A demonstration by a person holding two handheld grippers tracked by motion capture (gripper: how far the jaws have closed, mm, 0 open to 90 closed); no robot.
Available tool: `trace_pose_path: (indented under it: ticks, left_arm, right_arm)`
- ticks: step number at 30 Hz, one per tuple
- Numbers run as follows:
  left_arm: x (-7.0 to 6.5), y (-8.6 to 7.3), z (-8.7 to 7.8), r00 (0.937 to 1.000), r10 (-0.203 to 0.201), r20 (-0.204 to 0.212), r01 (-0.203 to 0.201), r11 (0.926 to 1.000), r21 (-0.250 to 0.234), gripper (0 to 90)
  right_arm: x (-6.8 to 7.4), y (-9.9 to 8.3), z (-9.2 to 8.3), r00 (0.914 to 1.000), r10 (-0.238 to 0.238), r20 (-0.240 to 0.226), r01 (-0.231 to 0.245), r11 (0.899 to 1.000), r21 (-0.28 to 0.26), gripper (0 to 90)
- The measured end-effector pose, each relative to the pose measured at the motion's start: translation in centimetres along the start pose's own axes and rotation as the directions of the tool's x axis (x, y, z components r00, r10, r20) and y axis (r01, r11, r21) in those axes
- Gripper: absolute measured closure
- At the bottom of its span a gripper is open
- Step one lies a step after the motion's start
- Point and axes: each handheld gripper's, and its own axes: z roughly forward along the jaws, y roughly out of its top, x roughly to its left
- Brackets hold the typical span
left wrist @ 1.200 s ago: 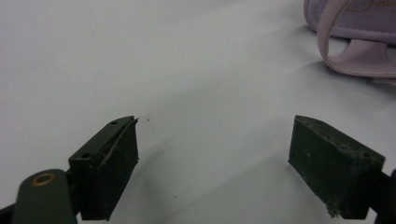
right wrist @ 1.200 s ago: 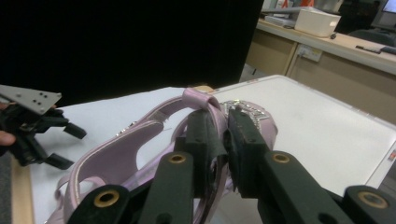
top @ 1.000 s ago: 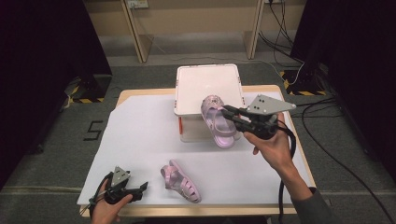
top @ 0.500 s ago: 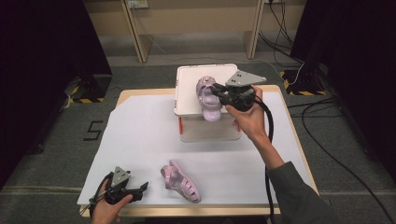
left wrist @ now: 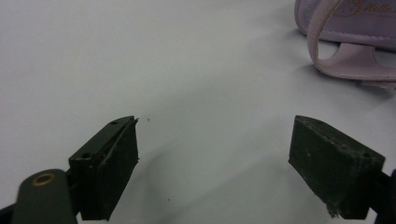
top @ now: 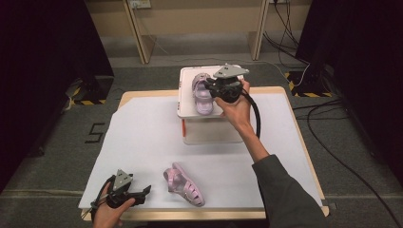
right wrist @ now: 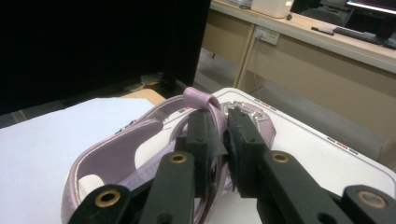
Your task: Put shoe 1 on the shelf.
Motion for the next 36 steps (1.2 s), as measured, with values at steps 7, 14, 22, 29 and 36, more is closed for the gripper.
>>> trace_pose_path:
  ticks: [7, 14, 22, 29, 36]
  left_arm:
    - [0.0, 0.0, 0.0, 1.0000, 0.003, 0.002, -0.003, 1.0000, 0.002, 15.3]
    - [-0.1, 0.0, 0.0, 1.0000, 0.005, 0.001, -0.005, 1.0000, 0.003, 15.3]
    - [-0.1, 0.0, 0.0, 1.0000, 0.001, 0.005, -0.001, 1.0000, 0.000, 15.2]
    - [-0.1, 0.0, 0.0, 1.0000, 0.004, 0.002, -0.004, 1.0000, 0.004, 15.2]
    - [0.0, 0.0, 0.0, 1.0000, 0.003, 0.000, -0.003, 1.0000, 0.005, 15.2]
  right_arm:
    - [-0.2, 0.0, 1.5, 0.9995, -0.003, 0.031, 0.003, 1.000, 0.010, 80.4]
    - [-0.2, -0.2, 2.4, 0.9985, -0.013, 0.054, 0.011, 0.999, 0.041, 80.3]
    - [-0.4, -0.8, 3.1, 0.9978, -0.001, 0.067, -0.002, 0.999, 0.047, 79.9]
    - [-1.0, -1.2, 2.6, 0.9966, 0.053, 0.064, -0.055, 0.998, 0.035, 62.0]
    - [-0.9, -0.9, -0.5, 0.9910, 0.128, 0.038, -0.125, 0.990, -0.066, 47.4]
